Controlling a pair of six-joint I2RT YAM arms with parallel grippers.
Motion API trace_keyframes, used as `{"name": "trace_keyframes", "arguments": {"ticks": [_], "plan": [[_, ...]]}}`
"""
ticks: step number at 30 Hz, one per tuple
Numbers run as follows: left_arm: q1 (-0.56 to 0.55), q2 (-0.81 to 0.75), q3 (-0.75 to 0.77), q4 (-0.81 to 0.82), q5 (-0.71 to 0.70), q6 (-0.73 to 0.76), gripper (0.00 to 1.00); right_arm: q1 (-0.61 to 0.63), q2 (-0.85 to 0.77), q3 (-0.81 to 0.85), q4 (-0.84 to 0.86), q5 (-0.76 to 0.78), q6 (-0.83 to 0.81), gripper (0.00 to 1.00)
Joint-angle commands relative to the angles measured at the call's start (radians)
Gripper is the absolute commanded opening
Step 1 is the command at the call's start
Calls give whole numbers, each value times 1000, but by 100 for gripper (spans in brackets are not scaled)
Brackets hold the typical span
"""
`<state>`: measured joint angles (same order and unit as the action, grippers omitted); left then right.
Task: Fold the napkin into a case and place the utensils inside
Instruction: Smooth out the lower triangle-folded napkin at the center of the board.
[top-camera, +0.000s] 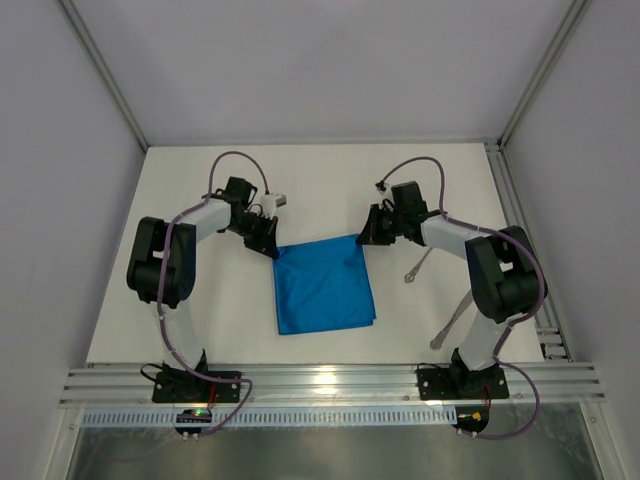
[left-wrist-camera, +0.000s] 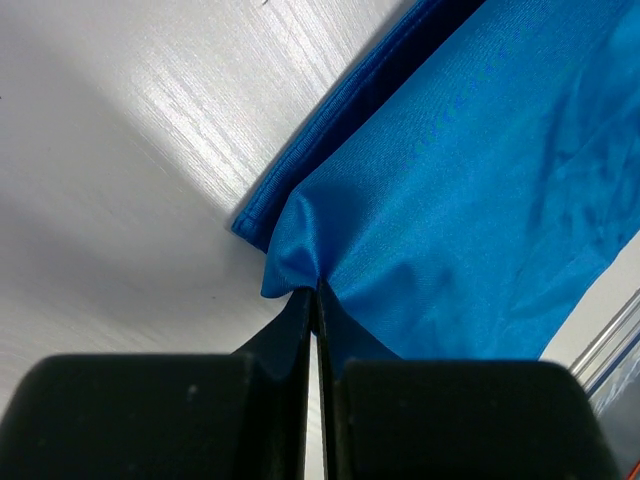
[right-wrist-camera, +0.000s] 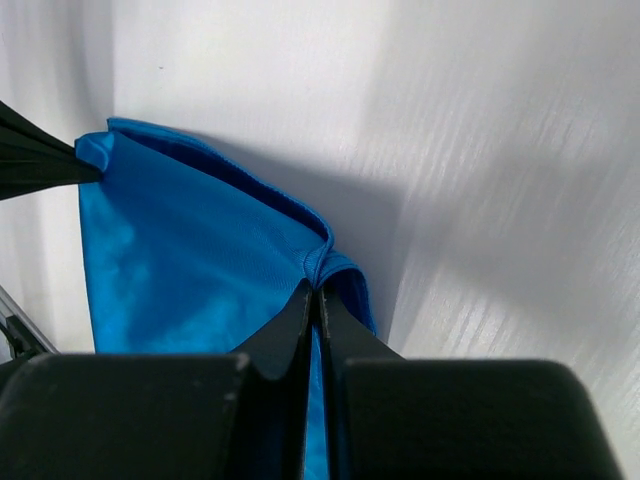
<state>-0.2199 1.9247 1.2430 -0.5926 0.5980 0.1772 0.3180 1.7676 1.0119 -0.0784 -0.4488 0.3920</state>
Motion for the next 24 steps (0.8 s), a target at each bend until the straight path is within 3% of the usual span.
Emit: {"name": "trace_keyframes", "arguments": {"ticks": [1,6,11,17,21,23,24], "plan": [[10,-21,24,-6,-29,41,0,-8,12,17,-41,47,-33,6],[10,-18,27,-24,-24,51,15,-8,21,33,-55,48,-44,11],[11,-23,41,-36,-35,48,34,-8,56,80,-105,70,-68,26],[10,-128,30,-78,-14,70,37,-8,-28,94,-179,146,-100,44],[-36,-262,-11,-147,-24,169,35,6,-149,33,-216,216,-90,44],[-74,-340,-54,-223,-46,293,37,45,-201,2,-222,248,-75,40],[-123,-363,-69,-246,-56,332,38,64,-244,-31,-221,246,-64,33]]}}
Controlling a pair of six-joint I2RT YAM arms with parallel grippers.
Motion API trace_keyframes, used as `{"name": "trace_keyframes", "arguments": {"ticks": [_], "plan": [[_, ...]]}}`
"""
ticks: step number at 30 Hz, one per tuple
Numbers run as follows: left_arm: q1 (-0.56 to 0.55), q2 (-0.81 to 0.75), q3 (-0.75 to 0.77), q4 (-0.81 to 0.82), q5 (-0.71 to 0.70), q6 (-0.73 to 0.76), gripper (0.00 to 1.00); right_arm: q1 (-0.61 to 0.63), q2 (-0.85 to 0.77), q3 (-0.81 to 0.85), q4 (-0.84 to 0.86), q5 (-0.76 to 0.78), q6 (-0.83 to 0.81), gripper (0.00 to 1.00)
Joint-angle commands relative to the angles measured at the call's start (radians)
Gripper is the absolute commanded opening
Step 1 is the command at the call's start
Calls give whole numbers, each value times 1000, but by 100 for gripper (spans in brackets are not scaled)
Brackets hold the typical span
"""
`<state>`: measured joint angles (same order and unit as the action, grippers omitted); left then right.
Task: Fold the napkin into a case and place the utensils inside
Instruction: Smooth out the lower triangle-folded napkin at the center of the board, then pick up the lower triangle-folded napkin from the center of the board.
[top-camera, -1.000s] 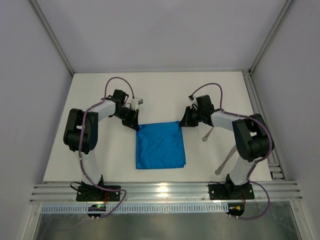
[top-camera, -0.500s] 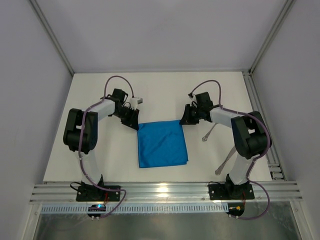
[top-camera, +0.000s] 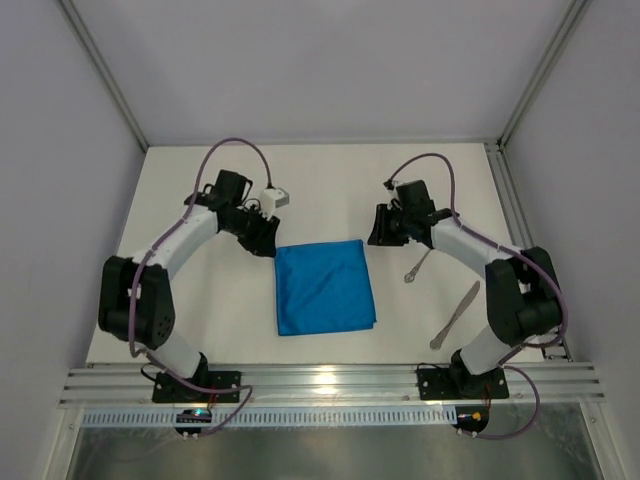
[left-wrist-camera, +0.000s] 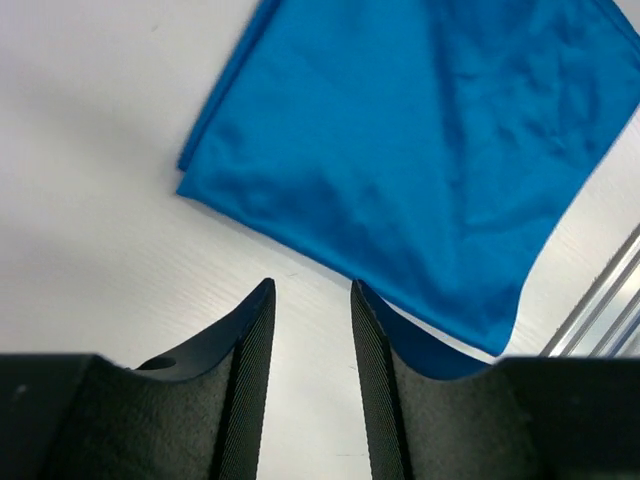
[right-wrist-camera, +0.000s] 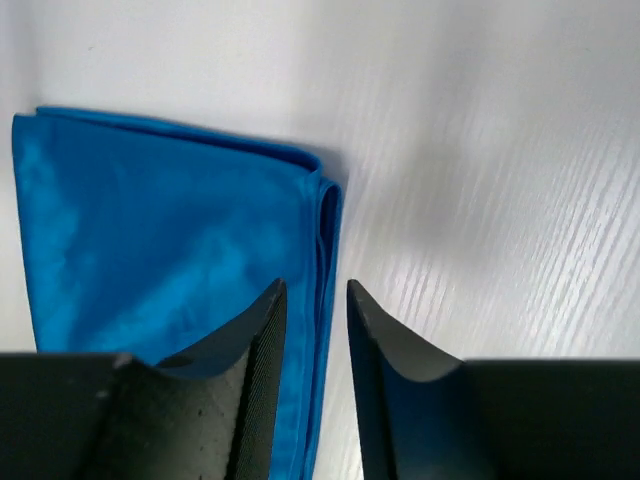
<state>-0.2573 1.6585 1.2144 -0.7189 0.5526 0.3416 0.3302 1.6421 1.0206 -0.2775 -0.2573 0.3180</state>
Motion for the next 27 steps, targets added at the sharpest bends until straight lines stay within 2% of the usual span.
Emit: {"name": "trace_keyframes", "arguments": {"ticks": [1,4,8,9,11,12,14,15,18,23,27], "plan": [[-114,-120,-80,-140,-38,204,39,91,-137,-59,-14,52,22,29],[-216,-196,-165,-194,-75,342,44,162,-179,-131,82,-43,96,19],[-325,-278,-242,-280,-56,603,48,216,-183,-209,181,-105,190,15],[-350,-295,-246,-340,-60,735,48,219,-182,-217,195,-112,214,15],[-385,-272,-219,-428,-109,897,64,228,-166,-235,254,-166,237,15],[-395,-269,-208,-474,-132,921,71,233,-159,-235,268,-181,251,15],[-425,-285,-217,-488,-178,996,75,268,-136,-222,270,-185,247,15],[-441,-295,-219,-507,-233,1086,75,280,-128,-215,270,-172,239,15],[-497,-307,-239,-435,-264,1103,75,311,-108,-211,271,-166,243,15],[-603,-382,-348,-203,-246,1229,70,311,-91,-251,299,-149,251,14],[-617,-376,-430,-136,-266,1320,69,313,-76,-281,323,-166,254,14]]}}
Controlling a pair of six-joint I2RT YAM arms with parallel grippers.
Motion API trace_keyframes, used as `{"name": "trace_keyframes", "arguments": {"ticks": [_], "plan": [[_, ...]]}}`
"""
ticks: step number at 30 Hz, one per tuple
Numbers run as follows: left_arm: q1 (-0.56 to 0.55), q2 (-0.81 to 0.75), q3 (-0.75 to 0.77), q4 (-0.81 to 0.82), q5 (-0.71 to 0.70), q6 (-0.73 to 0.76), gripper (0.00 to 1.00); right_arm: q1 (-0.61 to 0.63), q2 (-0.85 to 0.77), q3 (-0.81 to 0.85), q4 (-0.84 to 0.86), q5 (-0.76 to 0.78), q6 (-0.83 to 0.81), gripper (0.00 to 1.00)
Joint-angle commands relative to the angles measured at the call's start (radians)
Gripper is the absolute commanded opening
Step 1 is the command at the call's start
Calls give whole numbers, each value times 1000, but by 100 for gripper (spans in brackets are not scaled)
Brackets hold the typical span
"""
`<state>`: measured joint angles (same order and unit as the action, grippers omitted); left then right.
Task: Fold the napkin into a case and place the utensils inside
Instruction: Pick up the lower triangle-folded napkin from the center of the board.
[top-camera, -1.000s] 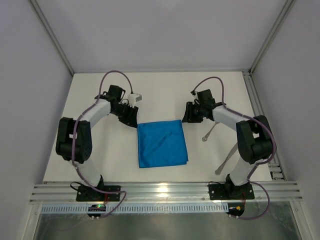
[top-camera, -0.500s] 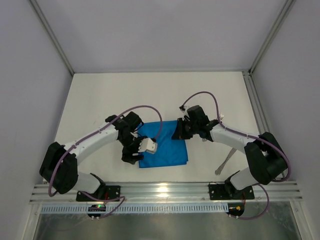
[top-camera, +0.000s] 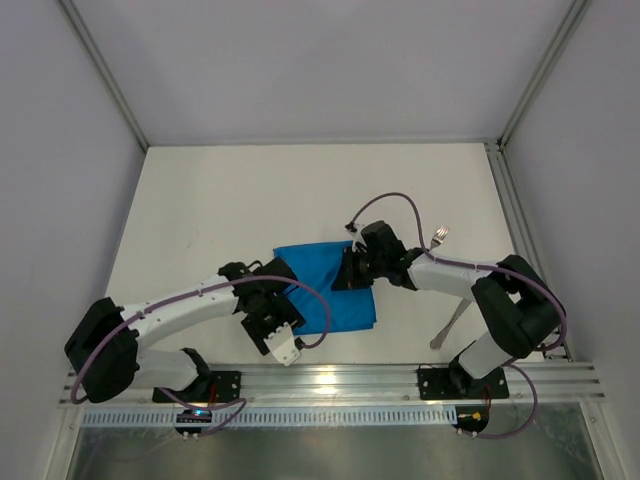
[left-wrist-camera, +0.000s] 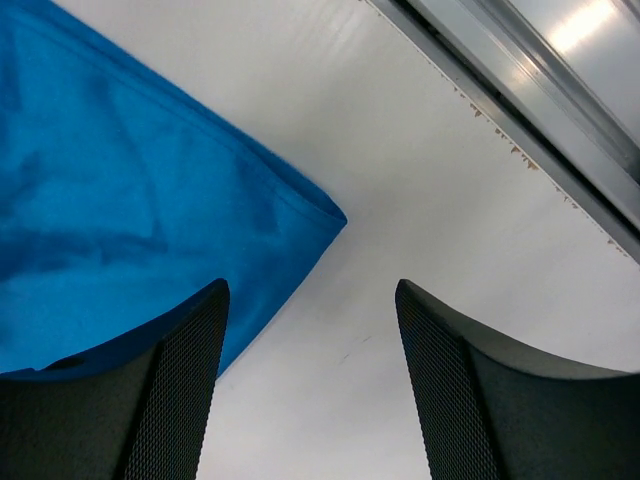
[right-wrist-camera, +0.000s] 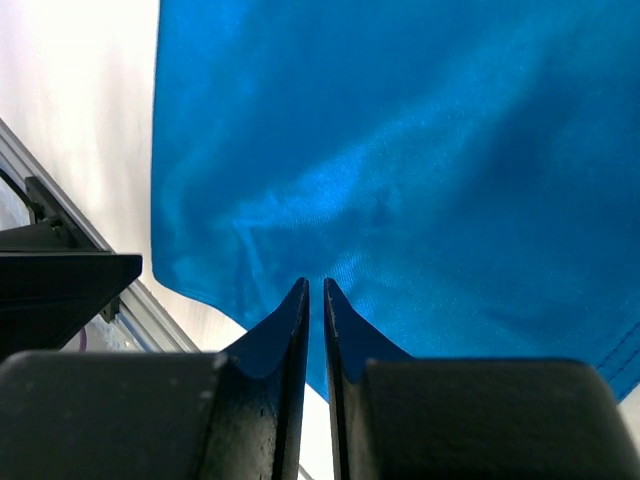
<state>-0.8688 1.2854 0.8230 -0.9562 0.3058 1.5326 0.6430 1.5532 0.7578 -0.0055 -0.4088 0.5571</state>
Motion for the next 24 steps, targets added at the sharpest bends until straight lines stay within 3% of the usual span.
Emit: {"name": "trace_keyframes", "arguments": {"ticks": [1,11,24], "plan": [[-6,15,-57,106,-28,158,69,0,18,-29,76,-33,18,14],[-4,141,-79,214,-73,158,61,-2,58,-81,185,-82,69,13],[-4,244,-65,201,-76,189,33,-2,45,-80,188,-93,67,13]]}}
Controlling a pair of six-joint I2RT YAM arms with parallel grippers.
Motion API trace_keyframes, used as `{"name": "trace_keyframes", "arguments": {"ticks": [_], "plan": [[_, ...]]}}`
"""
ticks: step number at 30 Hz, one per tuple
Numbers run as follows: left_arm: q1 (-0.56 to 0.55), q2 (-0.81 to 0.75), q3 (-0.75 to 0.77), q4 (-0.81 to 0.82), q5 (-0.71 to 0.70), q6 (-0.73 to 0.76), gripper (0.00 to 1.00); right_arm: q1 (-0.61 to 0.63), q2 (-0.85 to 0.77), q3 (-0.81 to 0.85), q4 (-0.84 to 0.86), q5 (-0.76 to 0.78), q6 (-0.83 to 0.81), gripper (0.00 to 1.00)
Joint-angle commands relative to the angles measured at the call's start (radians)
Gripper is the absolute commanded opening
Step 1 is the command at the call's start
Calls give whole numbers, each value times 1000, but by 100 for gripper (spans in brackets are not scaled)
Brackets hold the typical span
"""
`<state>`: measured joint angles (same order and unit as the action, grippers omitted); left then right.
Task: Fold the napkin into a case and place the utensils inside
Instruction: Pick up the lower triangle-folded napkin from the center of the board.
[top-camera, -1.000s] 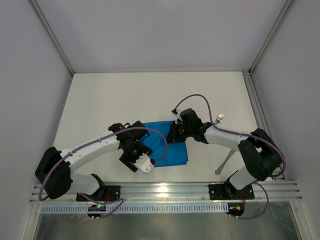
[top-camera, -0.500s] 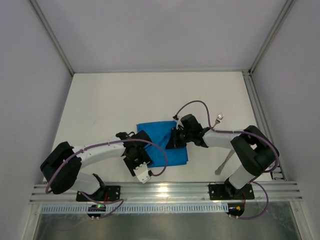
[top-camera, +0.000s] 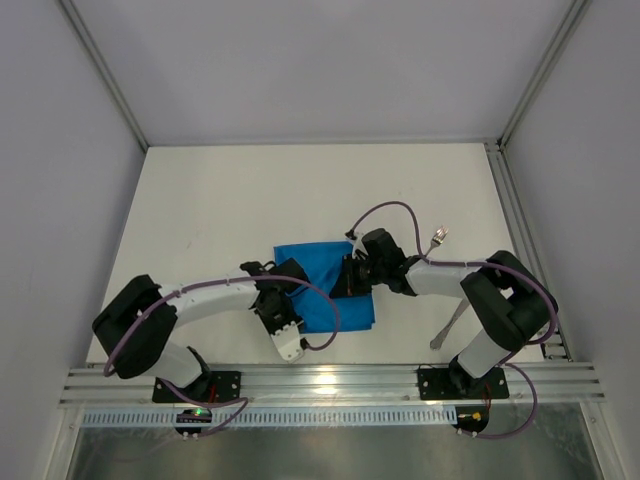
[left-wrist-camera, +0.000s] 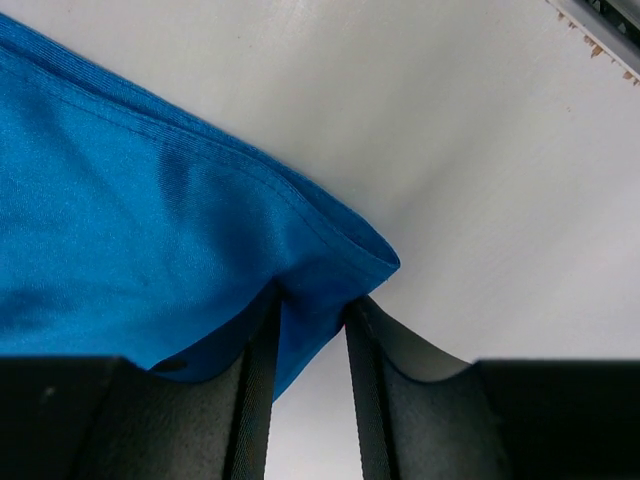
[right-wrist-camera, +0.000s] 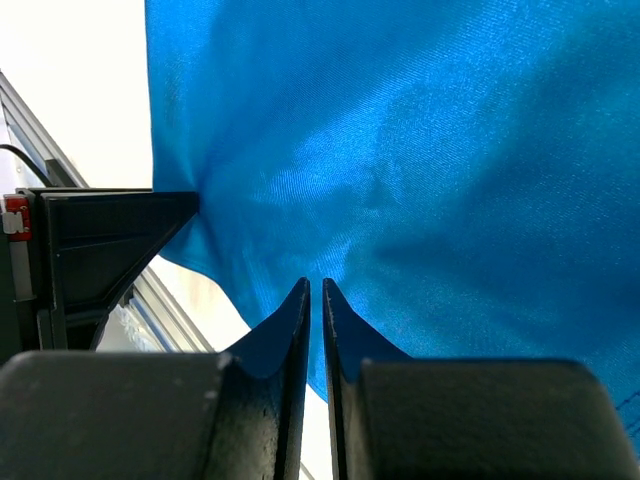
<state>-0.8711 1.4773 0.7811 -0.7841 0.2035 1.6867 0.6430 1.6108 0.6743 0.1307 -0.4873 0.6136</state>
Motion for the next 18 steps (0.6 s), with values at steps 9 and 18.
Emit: {"name": "trace_keyframes", "arguments": {"ticks": [9,18], "plan": [[-2,74,30,36,83,-80,0,0,-29,-9,55,-22,0,12],[99,80,248,-170,275,-314,0,-5,-310,-51,-35,68,-130,16]]}}
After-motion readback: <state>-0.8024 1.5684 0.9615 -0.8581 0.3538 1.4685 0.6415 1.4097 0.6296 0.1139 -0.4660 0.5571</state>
